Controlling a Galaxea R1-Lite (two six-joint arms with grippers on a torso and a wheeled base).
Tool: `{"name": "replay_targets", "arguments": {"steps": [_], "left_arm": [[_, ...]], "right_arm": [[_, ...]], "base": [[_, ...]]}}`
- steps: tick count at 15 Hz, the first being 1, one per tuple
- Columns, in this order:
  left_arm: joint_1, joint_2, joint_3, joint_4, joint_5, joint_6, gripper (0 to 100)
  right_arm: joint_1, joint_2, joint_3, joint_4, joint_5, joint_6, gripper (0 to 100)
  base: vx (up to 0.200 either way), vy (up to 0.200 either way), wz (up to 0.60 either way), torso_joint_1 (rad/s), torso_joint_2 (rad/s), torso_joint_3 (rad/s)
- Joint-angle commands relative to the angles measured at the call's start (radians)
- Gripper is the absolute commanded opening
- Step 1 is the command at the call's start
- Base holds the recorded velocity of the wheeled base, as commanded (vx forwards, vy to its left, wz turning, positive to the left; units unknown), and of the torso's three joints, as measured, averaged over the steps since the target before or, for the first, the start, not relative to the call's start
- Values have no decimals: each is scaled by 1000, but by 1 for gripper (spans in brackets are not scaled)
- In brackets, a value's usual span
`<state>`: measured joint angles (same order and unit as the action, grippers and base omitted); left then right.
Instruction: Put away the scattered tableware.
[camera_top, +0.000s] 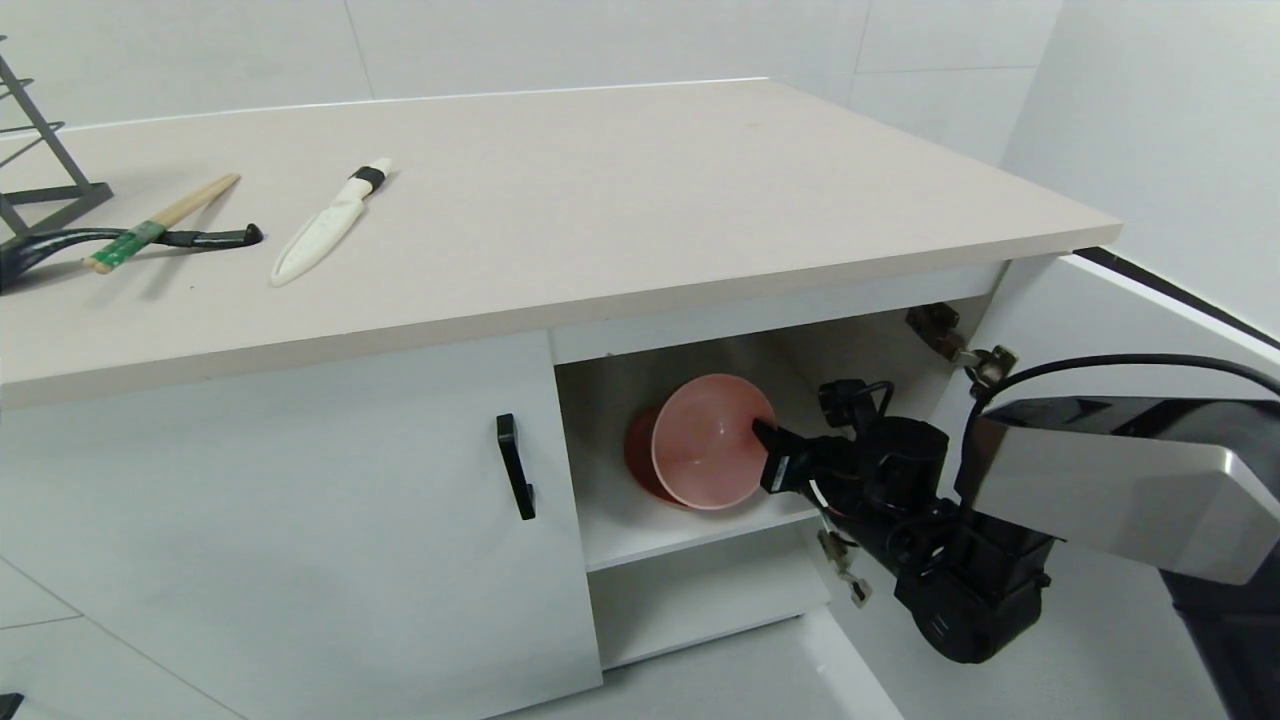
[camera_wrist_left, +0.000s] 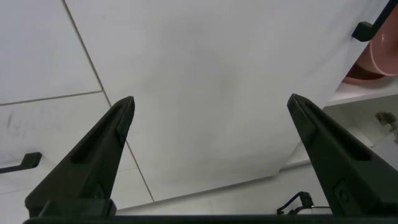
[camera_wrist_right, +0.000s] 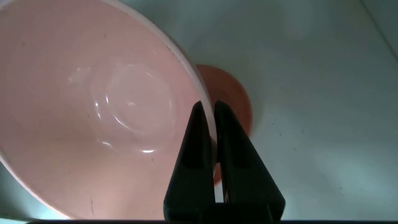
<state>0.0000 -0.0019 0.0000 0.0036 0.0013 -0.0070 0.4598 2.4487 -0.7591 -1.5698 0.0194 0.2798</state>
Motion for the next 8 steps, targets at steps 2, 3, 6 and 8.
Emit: {"name": "replay_targets", "arguments": {"steps": [2,3,6,8], "left_arm": [[0,2,0,1,0,1,100],[0,2,0,1,0,1,100],[0,2,0,-1,0,-1,100],[0,2,0,-1,0,-1,100]], "right_arm": [[-4,21,-14,-1,5,-1,0],[-6,41,-25,-1,22,-2,0],[-1,46,-34,-1,24,-5,0],[-1,50,-45,-1,17,-5,0]], "base": [[0,0,0,0,0,0],[0,0,0,0,0,0],[0,0,0,0,0,0],[0,0,0,0,0,0]]}}
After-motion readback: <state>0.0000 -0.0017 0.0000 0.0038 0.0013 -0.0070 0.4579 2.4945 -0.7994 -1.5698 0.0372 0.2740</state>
